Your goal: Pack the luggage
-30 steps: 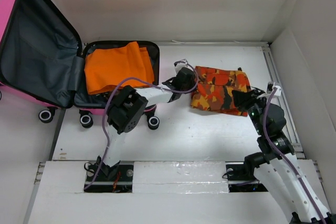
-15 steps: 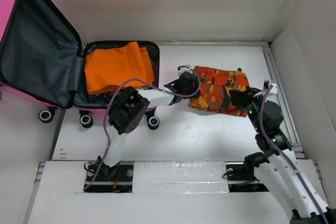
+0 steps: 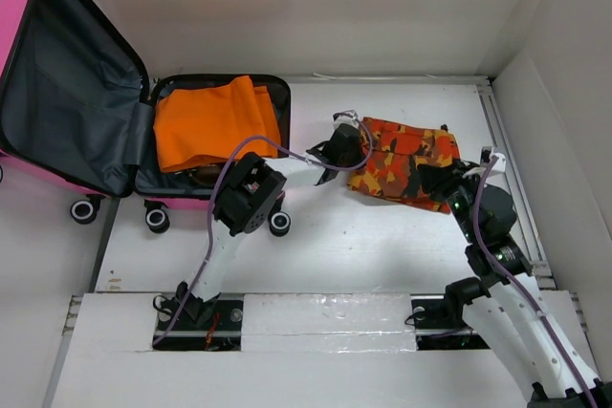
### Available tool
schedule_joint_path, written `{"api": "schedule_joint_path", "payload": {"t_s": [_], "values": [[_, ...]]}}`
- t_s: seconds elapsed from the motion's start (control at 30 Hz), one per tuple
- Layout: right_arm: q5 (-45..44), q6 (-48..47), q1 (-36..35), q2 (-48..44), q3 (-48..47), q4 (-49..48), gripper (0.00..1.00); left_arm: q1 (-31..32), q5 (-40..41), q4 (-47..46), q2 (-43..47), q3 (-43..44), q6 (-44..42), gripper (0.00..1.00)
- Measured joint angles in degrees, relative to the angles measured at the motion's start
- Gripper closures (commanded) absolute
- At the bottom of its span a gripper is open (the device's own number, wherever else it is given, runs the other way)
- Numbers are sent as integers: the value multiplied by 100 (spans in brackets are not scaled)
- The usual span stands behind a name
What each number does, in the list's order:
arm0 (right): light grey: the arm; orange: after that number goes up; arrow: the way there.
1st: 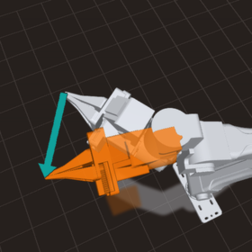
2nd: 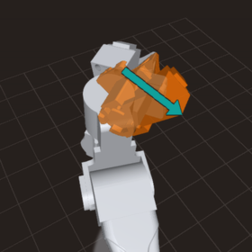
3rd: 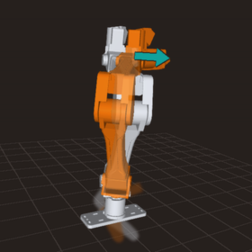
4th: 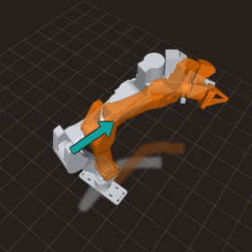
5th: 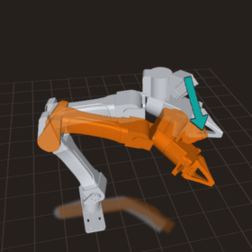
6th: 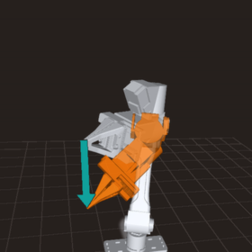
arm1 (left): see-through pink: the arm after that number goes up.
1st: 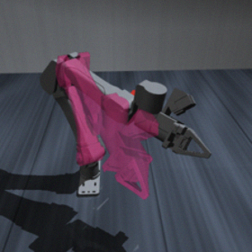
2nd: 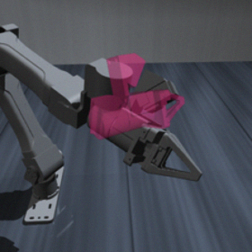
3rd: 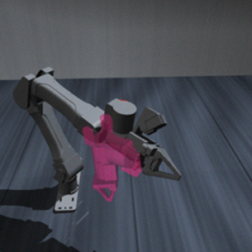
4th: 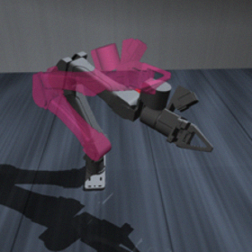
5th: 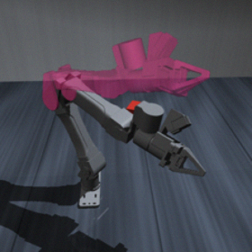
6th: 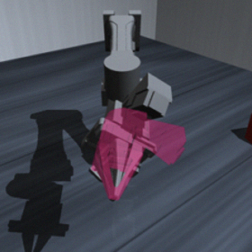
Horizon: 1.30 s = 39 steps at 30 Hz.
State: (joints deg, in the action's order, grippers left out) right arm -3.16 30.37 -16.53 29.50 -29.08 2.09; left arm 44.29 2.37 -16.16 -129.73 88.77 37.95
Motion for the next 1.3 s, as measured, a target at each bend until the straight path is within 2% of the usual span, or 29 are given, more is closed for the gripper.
{"api": "schedule_joint_path", "payload": {"t_s": [0.17, 0.33, 0.4, 0.53, 0.67, 0.83, 1.07, 1.3], "values": [[15, 0, 0, 0, 0, 0, 72, -39, -50, 168, 92, 72, -236, 100], [22, -11, 0, -37, 0, 2, 72, -260, -197, 1003, 540, 601, -686, 100], [24, -13, 0, -66, 0, 0, 72, -428, -240, 1292, 774, 772, -839, 100], [24, -13, 0, -111, 0, -2, 72, -1217, -208, 1803, 1676, 883, -1062, 100], [72, -15, 0, -92, 0, 0, 71, -2186, -33, 1893, 2699, 350, -1215, 100], [133, -15, 0, -90, 0, 0, 71, -3560, 105, 1823, 3825, -907, -1106, 100], [190, -15, 0, -20, 0, 0, 71, -4544, -79, 1679, 3901, -1779, -1001, 100], [229, -15, 0, 2, 0, -11, 71, -5313, 184, 1652, 3901, -1897, -1001, 100]]}}
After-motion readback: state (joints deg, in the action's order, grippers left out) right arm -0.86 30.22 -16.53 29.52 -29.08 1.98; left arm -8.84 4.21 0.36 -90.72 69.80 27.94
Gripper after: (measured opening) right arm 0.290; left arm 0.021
